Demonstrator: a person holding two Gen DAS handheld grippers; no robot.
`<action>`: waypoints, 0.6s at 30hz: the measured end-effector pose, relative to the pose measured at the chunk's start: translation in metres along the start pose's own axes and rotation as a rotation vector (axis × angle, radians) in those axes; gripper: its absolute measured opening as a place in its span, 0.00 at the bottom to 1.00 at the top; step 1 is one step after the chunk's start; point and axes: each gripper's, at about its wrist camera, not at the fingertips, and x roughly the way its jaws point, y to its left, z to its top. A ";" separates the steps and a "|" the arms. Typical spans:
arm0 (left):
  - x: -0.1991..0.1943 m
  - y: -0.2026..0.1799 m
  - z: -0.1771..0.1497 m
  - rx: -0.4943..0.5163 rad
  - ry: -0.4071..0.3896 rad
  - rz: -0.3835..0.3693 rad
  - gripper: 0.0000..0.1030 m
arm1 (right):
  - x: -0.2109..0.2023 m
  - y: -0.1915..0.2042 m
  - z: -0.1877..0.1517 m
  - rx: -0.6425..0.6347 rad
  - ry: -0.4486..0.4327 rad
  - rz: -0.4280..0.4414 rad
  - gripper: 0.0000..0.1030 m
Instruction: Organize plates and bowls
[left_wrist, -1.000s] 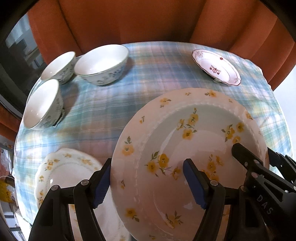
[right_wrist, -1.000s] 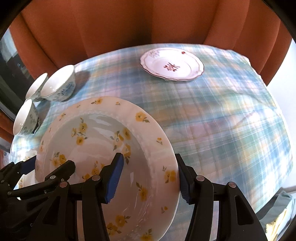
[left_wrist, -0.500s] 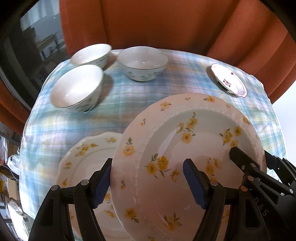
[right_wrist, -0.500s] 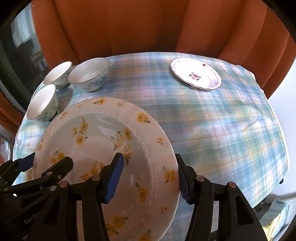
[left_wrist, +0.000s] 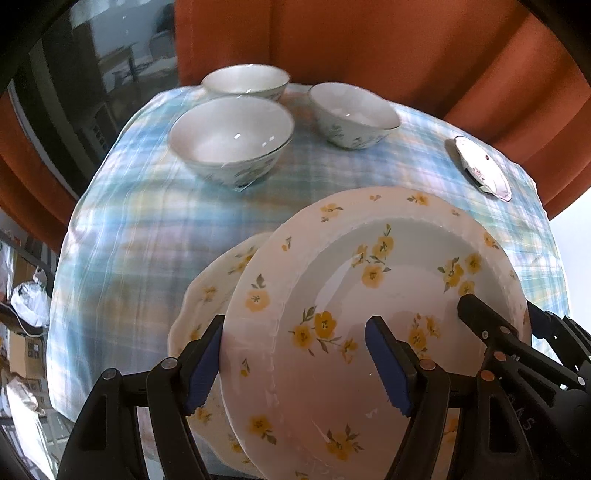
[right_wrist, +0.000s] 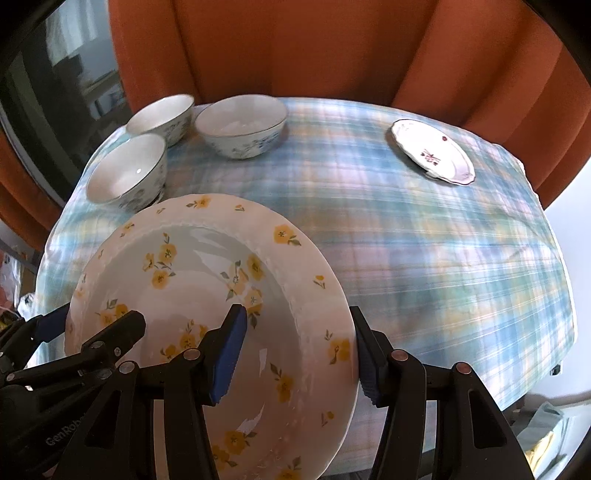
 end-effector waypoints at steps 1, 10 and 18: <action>0.002 0.004 -0.001 -0.006 0.007 -0.001 0.73 | 0.001 0.002 -0.001 -0.004 0.004 0.000 0.57; 0.021 0.030 -0.014 -0.047 0.077 -0.019 0.73 | 0.015 0.032 -0.010 -0.039 0.065 -0.010 0.57; 0.030 0.032 -0.018 -0.041 0.093 -0.006 0.73 | 0.031 0.041 -0.010 -0.069 0.113 -0.025 0.57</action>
